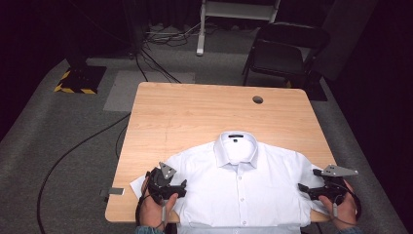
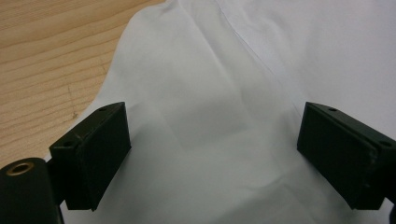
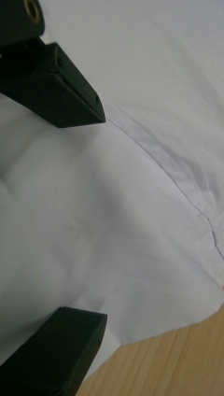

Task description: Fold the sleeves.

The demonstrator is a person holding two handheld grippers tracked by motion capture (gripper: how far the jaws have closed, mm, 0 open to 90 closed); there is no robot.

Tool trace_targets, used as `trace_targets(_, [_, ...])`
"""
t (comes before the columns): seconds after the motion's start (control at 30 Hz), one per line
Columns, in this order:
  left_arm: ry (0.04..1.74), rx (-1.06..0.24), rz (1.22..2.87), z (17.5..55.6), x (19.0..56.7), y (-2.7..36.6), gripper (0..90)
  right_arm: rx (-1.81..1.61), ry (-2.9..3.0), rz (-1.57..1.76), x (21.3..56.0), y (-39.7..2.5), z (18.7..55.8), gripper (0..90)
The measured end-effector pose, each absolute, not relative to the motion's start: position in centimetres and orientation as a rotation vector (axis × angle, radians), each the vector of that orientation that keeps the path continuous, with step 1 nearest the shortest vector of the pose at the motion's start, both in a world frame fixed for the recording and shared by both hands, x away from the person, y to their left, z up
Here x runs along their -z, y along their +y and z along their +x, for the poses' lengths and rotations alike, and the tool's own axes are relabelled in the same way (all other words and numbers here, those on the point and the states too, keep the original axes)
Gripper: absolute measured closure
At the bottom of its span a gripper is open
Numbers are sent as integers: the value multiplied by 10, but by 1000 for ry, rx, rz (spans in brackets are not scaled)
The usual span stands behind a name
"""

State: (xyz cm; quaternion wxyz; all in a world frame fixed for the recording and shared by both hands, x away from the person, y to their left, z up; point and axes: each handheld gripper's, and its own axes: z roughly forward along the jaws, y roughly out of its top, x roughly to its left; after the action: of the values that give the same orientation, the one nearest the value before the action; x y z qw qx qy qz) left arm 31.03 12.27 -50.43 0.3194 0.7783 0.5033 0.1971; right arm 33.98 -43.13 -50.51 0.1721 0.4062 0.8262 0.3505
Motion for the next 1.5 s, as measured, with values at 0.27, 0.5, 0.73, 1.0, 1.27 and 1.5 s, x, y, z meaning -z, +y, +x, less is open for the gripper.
trace_targets(0.27, [1323,-518,2046,310,504,123,96,-995,2345,1153,505,-431,340,48])
trace_targets(0.5, [1323,-518,2046,310,504,123,96,-995,2345,1153,505,-431,340,48])
trace_targets(0.73, [1323,-518,2046,310,504,123,96,-995,2345,1152,505,-431,340,48])
trace_targets(1.0, [1323,-518,2045,310,504,123,96,-995,2345,1153,505,-431,340,48])
trace_targets(1.27, [1323,-517,2045,311,504,123,94,-995,2345,1152,505,-431,340,48])
trace_targets(1.5, [1324,-535,2045,310,502,122,62,-995,2345,1153,505,-431,340,48])
